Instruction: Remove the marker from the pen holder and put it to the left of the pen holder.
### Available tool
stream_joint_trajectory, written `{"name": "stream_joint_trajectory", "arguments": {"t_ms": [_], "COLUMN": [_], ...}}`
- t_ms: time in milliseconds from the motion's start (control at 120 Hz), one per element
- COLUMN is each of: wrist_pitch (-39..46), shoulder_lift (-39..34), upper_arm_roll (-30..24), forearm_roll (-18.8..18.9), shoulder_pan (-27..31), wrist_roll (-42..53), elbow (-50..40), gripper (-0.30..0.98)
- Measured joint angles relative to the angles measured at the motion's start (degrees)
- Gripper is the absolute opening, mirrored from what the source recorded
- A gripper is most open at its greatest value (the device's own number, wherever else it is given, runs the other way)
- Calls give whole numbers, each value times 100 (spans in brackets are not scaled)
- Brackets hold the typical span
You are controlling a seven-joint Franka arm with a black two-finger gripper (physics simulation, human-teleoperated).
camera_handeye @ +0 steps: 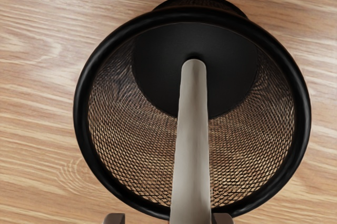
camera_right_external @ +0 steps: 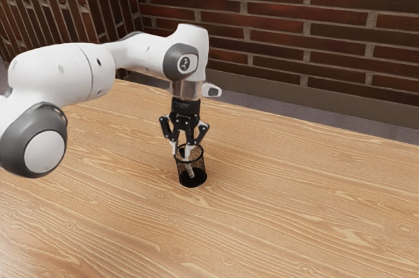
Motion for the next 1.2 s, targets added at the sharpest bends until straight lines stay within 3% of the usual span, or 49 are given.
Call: {"name": "stream_joint_trajectory", "arguments": {"t_ms": [792, 983, 1108, 1200], "wrist_pitch": [-227, -471, -605, -719], "shoulder_lift": [3, -699, -1094, -201], "upper_arm_roll": [0, 58, -176, -688], "forearm_roll": [0, 79, 20, -294], "shoulder_pan": [-44, 30, 829, 1822], "wrist_roll": [-119, -136, -142, -60], "elbow": [220, -29, -121, 931], "gripper": [-3, -4, -4, -4]}}
